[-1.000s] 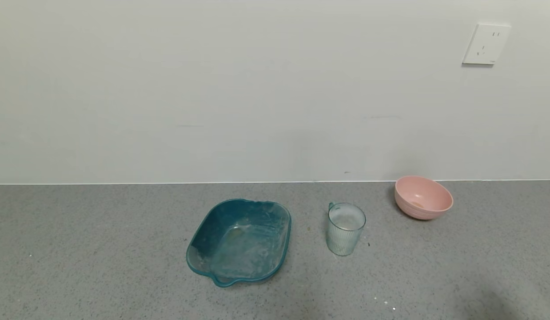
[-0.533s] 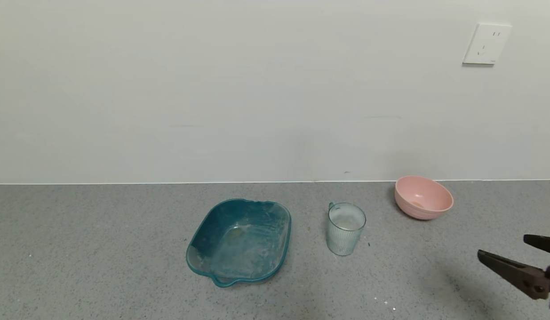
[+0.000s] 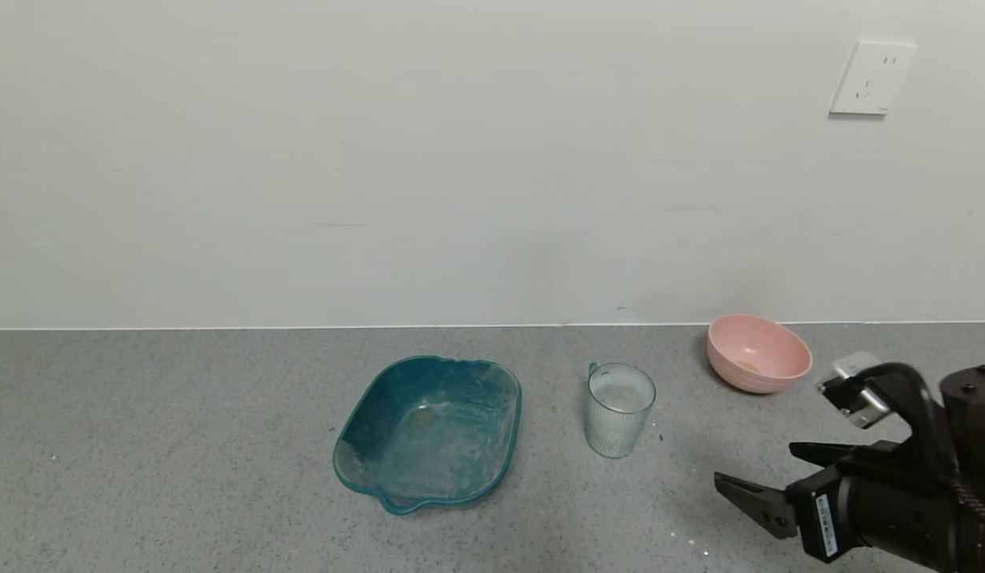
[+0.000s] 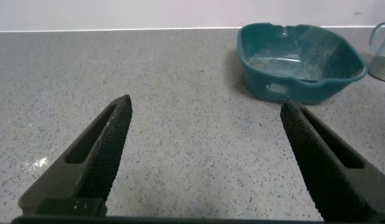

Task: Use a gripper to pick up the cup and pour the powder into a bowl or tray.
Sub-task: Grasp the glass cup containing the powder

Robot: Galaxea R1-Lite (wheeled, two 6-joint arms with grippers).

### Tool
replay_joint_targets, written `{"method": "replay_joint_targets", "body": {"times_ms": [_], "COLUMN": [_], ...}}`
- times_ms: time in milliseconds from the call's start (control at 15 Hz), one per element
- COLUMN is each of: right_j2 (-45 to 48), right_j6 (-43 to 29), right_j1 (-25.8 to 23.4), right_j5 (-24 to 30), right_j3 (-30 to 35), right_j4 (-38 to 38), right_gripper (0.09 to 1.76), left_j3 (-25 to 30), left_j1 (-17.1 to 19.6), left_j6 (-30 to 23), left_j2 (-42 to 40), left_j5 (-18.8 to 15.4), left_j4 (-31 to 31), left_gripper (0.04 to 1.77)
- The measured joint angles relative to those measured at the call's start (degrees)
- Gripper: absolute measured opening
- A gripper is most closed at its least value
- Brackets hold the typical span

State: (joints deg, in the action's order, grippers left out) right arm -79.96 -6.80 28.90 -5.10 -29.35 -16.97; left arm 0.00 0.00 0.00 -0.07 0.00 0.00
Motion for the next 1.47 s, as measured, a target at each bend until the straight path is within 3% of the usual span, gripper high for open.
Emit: {"method": "replay_joint_targets", "body": {"times_ms": [867,1467], "right_j2": [-26.2,-36.4], "right_j6": [-1.3,-1.3], "right_j1": [1.9,1.9], "right_j5": [-4.4,-5.9], "right_j3": [-0.7,-5.4], "right_j4": [-25.1,-30.4], "right_gripper": [1.71,1.71], "left_j3": [0.0,0.0], "left_j1": [0.0,0.0], "left_j6": [0.0,0.0], "left_j2": [0.0,0.0], "left_j5": [0.0,0.0], "left_j4": [0.0,0.0], "left_gripper": [1.72,1.72]}}
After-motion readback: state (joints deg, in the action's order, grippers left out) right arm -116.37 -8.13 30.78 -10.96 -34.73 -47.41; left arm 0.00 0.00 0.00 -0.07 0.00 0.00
